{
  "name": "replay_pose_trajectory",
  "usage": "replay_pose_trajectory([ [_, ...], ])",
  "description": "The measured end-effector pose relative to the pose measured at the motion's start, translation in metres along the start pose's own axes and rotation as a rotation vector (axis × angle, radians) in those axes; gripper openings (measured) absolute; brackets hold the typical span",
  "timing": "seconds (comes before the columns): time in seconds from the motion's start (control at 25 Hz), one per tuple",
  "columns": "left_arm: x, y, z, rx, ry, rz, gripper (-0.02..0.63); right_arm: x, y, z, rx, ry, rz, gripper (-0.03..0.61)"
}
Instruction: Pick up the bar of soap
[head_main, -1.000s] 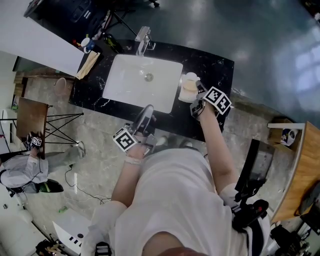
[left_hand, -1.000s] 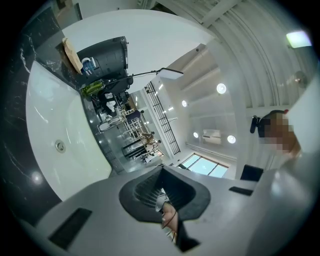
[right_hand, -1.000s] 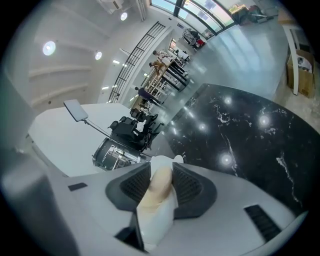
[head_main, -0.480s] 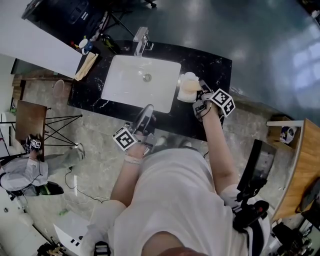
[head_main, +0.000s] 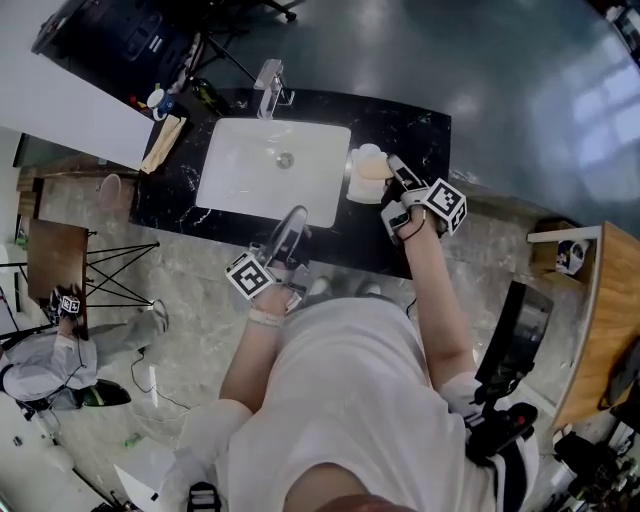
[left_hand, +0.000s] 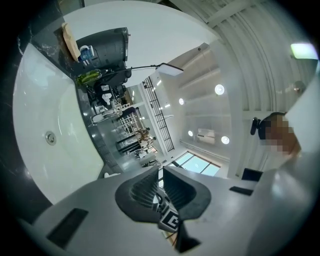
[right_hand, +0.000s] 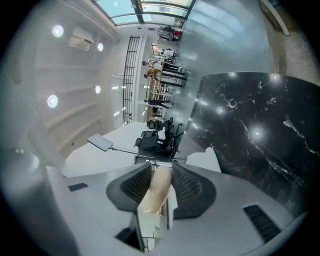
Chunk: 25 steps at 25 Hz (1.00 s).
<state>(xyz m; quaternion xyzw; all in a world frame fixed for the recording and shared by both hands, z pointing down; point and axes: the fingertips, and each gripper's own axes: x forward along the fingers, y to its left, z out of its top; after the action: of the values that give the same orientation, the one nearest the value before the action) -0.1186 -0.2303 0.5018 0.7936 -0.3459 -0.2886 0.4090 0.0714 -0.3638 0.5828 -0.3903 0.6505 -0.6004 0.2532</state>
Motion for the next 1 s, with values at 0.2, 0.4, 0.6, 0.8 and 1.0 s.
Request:
replay_pose_trajectory([
  [0.2, 0.032, -0.002, -0.007, -0.151, -0.011, -0.062, 0.206, -0.010, 0.043, -0.026, 0.030, 0.048, 0.096, 0.138],
  [0.4, 0.070, -0.004, -0.020, -0.293, -0.021, -0.106, 0.288, -0.020, 0.080, -0.065, 0.043, 0.119, 0.185, 0.138],
  [0.6, 0.083, -0.020, -0.026, -0.313, -0.005, -0.174, 0.296, -0.032, 0.087, -0.087, 0.003, 0.137, 0.186, 0.138],
  [0.8, 0.092, -0.032, -0.032, -0.315, 0.032, -0.220, 0.296, -0.044, 0.094, -0.099, -0.041, 0.122, 0.184, 0.138],
  [1.0, 0.094, -0.046, -0.037, -0.331, 0.050, -0.257, 0.295, -0.058, 0.105, -0.093, -0.103, 0.078, 0.193, 0.138],
])
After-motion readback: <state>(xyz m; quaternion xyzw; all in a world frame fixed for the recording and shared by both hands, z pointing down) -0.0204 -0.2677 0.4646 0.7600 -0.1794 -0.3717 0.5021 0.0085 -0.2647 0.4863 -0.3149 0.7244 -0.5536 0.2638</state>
